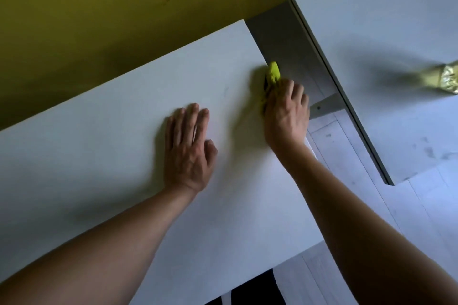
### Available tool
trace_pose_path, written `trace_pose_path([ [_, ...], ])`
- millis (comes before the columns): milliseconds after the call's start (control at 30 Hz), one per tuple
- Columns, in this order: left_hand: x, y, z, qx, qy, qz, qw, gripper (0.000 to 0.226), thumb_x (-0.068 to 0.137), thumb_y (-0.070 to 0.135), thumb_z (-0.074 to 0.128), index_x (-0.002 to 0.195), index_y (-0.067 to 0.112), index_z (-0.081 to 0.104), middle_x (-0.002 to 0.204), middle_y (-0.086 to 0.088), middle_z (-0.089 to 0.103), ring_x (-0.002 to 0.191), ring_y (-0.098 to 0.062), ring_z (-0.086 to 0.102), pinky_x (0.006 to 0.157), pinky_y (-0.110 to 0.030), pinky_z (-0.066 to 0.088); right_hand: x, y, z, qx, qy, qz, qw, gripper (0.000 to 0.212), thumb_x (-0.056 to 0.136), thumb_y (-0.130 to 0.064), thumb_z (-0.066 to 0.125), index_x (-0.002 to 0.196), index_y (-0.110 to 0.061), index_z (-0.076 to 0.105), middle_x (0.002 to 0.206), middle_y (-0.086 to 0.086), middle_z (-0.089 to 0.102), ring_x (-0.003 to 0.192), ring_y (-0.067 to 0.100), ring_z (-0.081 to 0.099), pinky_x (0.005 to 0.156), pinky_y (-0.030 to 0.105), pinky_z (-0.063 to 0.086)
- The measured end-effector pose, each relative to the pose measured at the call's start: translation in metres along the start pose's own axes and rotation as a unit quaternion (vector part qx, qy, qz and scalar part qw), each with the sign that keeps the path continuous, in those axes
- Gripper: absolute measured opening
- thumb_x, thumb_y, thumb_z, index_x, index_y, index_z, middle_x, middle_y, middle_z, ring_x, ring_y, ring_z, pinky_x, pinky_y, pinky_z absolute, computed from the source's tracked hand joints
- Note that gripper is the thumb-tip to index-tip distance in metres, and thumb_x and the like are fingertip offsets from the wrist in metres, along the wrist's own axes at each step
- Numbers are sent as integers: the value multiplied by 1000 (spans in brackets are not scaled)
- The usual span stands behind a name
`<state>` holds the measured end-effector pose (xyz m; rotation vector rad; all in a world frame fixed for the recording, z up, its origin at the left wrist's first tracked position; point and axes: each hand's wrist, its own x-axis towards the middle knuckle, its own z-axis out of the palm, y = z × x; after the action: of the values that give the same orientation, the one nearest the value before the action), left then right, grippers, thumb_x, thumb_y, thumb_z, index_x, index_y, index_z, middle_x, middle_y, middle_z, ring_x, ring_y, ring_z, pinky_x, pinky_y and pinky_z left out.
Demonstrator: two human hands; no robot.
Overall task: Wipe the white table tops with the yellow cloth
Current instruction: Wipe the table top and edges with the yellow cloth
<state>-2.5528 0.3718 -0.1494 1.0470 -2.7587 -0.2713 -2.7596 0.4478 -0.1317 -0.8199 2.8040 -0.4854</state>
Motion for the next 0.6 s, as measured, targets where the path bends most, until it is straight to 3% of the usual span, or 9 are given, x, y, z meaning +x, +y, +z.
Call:
trace_pose_path([
  [167,2,-2,2,-1,1,0,1000,65,98,27,43,160,9,40,168,-15,34,155,-39,30,127,-59,22,3,-8,5,-29,4,24,999,48,96,-31,47,141,-15,40,127,12,50,112,35,48,89,47,43],
  [433,2,-1,2,7,2,-4,1000,64,100,25,42,162,10,37,169,-14,31,156,-38,28,129,-55,19,118,-101,21,-5,-43,-14,999,58,99,-34,48,151,-15,30,143,9,43,129,31,42,99,45,36],
  [600,1,-1,2,16,5,-7,1000,64,99,25,43,162,11,37,169,-13,32,156,-38,29,128,-56,20,110,-92,25,3,-24,-21,999,50,98,-31,49,144,-14,38,136,9,47,123,31,46,95,44,39],
])
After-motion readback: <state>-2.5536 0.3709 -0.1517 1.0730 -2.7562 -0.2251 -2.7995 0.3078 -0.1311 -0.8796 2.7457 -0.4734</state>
